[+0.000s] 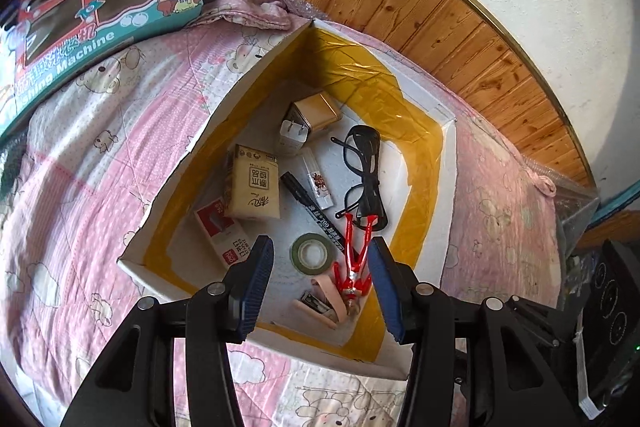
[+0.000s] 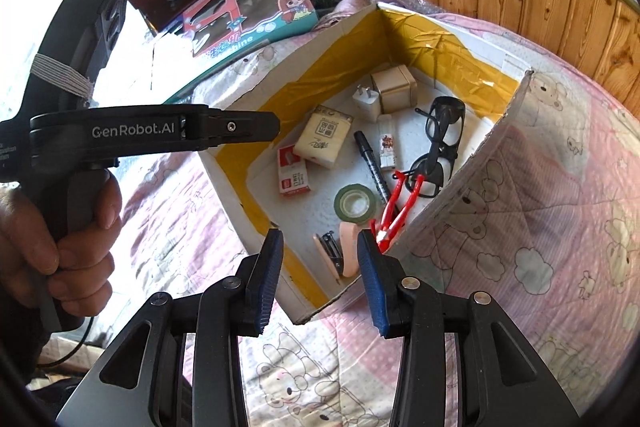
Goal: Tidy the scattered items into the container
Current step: 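Open the left tool to drop the tape roll while the right tool releases the stapler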
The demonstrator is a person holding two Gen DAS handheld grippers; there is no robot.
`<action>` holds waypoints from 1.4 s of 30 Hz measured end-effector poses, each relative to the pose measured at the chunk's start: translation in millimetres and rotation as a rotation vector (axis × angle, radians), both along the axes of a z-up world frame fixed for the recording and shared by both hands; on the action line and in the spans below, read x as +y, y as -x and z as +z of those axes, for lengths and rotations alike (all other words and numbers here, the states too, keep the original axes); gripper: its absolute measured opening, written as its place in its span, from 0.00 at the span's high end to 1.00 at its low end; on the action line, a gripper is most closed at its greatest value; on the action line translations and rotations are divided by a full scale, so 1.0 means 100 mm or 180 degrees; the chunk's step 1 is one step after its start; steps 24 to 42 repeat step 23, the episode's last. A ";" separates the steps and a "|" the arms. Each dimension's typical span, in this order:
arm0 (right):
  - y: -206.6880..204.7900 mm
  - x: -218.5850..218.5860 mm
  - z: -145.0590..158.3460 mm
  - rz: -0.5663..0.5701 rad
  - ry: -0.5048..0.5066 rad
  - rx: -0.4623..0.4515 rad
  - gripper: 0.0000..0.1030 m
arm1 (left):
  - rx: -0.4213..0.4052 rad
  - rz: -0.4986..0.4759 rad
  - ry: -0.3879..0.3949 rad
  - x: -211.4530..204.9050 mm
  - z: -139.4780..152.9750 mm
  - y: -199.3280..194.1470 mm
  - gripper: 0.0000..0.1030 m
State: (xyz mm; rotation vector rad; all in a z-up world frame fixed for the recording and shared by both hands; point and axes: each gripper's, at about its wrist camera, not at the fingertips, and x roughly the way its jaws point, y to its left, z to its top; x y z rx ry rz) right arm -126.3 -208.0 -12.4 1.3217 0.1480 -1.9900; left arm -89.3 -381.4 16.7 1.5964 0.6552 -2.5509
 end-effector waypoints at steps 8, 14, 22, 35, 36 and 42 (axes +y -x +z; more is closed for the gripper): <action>-0.06 0.02 0.10 -0.0082 -0.0328 0.0141 0.49 | 0.0126 -0.0012 0.0566 0.19 0.23 -0.21 0.47; -0.05 0.09 0.10 -0.0177 -0.0313 -0.0098 0.49 | 0.0149 -0.0014 0.0549 0.30 0.29 -0.36 0.46; -0.09 0.12 0.33 -0.0340 -0.0182 -0.0065 0.48 | 0.0286 -0.0042 0.0517 0.38 0.46 -0.50 0.46; -0.10 0.11 0.35 -0.0342 -0.0187 -0.0055 0.48 | 0.0298 -0.0038 0.0523 0.38 0.48 -0.51 0.46; -0.10 0.11 0.35 -0.0342 -0.0187 -0.0055 0.48 | 0.0298 -0.0038 0.0523 0.38 0.48 -0.51 0.46; -0.10 0.11 0.35 -0.0342 -0.0187 -0.0055 0.48 | 0.0298 -0.0038 0.0523 0.38 0.48 -0.51 0.46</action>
